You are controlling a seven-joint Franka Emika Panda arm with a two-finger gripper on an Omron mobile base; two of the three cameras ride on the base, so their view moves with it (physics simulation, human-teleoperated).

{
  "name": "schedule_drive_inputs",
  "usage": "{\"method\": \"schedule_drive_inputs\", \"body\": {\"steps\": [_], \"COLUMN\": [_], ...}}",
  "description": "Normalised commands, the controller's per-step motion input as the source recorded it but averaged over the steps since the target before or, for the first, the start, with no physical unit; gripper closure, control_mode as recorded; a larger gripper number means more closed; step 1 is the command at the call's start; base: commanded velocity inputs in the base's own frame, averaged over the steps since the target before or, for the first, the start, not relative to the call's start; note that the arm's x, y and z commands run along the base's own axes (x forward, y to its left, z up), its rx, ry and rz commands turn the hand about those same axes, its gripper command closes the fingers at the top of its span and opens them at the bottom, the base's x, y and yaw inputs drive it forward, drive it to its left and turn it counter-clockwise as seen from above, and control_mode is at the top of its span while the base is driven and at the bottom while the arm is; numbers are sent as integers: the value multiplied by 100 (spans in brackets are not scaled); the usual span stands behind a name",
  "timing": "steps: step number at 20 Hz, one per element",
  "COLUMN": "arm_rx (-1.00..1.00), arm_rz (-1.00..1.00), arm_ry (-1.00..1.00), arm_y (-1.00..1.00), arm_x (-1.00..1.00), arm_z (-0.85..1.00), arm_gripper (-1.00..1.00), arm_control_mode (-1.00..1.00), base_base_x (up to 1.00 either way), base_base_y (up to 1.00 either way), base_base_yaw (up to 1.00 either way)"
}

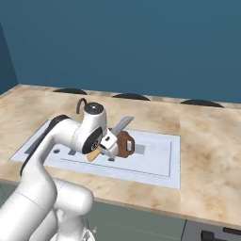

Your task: Move the cutting board and knife to the sink. Then move spray from the cabinet to the counter.

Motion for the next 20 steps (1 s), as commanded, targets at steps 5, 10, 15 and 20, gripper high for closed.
{"method": "schedule_drive_inputs", "body": {"steps": [5, 10, 15, 20], "arm_rx": [-5, -6, -10, -10], "arm_rz": [-4, -4, 1, 4], "arm_ry": [1, 3, 3, 0], "arm_y": [23, 37, 56, 53], "arm_x": [36, 29, 5, 0], "arm_z": [-19, -4, 0, 0], "arm_gripper": [100, 100, 100, 100], "arm_control_mode": [-100, -100, -100, -100], "base_base_x": [0, 0, 0, 0], "base_base_y": [0, 0, 0, 0], "base_base_yaw": [0, 0, 0, 0]}}
